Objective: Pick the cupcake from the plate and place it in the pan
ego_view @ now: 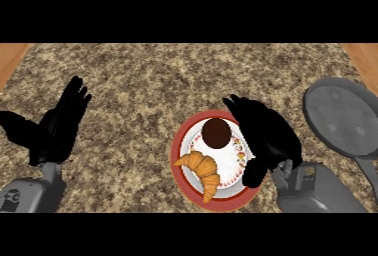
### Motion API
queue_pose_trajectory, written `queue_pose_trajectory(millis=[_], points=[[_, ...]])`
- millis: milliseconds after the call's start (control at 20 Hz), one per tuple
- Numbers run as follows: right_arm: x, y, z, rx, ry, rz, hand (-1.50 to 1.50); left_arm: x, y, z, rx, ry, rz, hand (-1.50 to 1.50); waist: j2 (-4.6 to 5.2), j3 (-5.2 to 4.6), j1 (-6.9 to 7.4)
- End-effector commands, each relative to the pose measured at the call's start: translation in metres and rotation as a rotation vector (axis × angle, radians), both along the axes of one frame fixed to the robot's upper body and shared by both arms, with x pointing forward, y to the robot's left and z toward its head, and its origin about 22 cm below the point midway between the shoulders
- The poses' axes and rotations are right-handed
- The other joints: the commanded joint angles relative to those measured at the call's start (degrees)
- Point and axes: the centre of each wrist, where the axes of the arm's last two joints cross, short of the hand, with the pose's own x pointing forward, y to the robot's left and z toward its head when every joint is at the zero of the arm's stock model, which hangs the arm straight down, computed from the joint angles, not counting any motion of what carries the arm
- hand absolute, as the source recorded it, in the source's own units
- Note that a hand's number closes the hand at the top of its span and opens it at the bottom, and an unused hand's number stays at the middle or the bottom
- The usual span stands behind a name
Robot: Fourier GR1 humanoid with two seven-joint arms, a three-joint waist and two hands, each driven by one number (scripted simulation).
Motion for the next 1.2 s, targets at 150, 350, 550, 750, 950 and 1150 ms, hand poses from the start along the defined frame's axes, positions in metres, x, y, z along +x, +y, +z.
queue_pose_trajectory(millis=[150, 350, 550, 750, 950, 1150], points=[[-0.010, 0.046, -0.005, -0.203, -0.003, 0.006, -1.50, 0.010, 0.003, 0.004, -0.004, -0.023, 0.010, 0.00, 0.00, 0.01, -0.32], [-0.013, 0.065, 0.003, -0.266, -0.030, -0.023, -1.50, 0.005, 0.002, -0.006, -0.008, 0.005, -0.006, 0.00, -0.05, 0.01, -0.39], [-0.026, 0.070, -0.009, -0.237, -0.031, -0.036, -1.50, 0.003, 0.015, 0.001, -0.002, -0.007, -0.004, 0.00, -0.05, 0.03, -0.54], [-0.013, 0.095, 0.003, -0.214, -0.035, -0.003, -1.50, -0.005, 0.009, -0.005, -0.007, -0.001, 0.009, 0.00, -0.05, 0.04, -0.14], [0.013, 0.084, -0.015, -0.255, 0.022, -0.064, -1.50, 0.011, 0.021, -0.006, 0.012, 0.002, 0.004, 0.00, 0.05, 0.03, -0.50], [0.031, 0.067, -0.024, -0.287, 0.015, -0.092, -1.50, -0.002, 0.002, -0.015, -0.008, -0.002, 0.012, 0.00, 0.03, 0.05, -0.34]])
